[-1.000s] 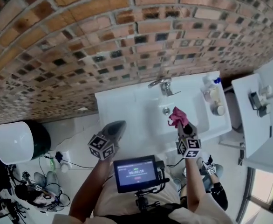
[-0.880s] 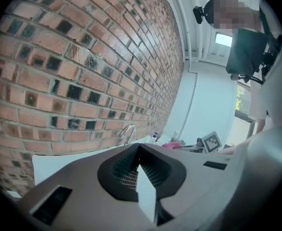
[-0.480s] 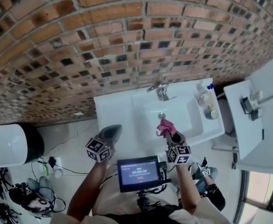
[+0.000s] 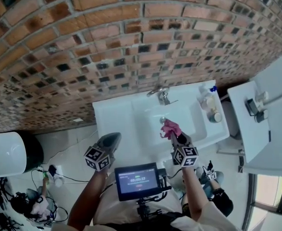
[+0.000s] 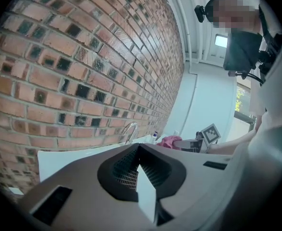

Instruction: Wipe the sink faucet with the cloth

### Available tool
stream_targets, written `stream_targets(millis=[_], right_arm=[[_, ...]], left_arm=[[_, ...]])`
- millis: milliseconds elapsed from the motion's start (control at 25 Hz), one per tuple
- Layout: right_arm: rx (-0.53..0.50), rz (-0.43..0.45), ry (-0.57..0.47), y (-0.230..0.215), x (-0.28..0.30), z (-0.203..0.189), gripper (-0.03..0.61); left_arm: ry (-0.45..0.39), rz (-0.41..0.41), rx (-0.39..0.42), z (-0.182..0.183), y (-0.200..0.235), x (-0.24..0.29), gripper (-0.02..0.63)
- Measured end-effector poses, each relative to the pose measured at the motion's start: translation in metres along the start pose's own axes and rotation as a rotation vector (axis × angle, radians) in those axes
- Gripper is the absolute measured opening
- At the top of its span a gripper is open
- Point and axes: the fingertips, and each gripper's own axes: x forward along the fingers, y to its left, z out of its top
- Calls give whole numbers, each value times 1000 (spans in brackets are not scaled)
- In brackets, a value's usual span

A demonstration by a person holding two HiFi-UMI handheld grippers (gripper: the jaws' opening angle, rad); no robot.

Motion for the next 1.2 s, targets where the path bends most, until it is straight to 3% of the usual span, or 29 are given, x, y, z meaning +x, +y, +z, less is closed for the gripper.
stream_targets(millis=[320, 640, 960, 1200], right_arm=[[-72, -28, -23, -70, 30, 71, 87], [-46, -32, 36, -133, 106, 117, 87], [-48, -3, 249, -171, 210, 96, 89], [-109, 71, 455, -182, 265, 49, 89]], left_arm=[[38, 21, 14, 6, 1, 16, -6], [73, 33, 28, 17, 1, 45, -6], [105, 33, 36, 19, 0, 69, -6], [117, 70, 16, 15, 7, 70, -6]])
